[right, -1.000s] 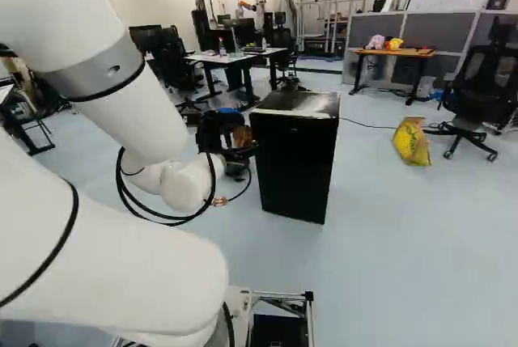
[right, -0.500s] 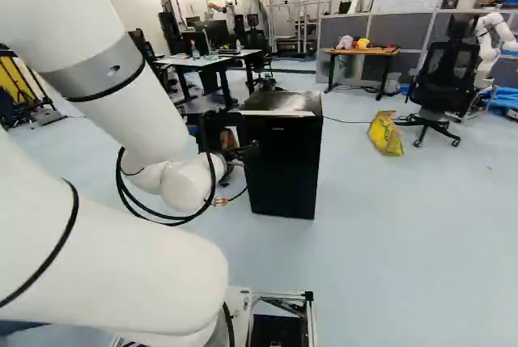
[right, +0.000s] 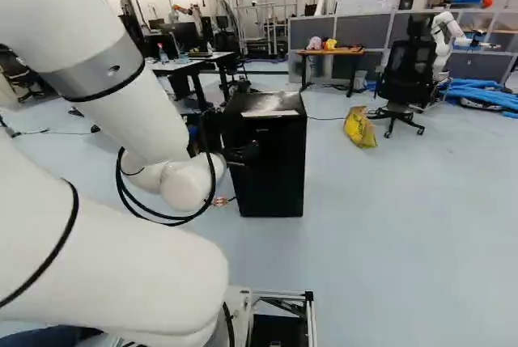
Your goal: Grab a drink from the fridge
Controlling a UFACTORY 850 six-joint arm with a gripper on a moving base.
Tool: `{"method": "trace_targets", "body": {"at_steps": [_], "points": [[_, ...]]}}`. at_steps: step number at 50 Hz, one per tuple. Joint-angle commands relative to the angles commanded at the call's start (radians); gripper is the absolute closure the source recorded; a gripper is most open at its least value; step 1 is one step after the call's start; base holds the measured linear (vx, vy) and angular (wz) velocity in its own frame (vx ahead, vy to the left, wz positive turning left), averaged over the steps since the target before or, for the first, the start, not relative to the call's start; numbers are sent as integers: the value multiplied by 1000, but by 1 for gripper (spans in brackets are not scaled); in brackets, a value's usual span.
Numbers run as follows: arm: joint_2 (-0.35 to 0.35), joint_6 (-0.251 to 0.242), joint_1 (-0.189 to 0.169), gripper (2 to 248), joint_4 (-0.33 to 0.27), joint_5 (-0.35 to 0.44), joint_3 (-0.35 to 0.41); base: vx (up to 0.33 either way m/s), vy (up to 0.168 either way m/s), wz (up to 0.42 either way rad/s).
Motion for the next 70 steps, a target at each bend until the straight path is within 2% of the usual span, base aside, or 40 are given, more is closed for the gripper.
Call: {"method": "trace_targets", "body": {"at_steps": [70], "points": [[0,0,0,3,0,0,0,69,97,-24]]}}
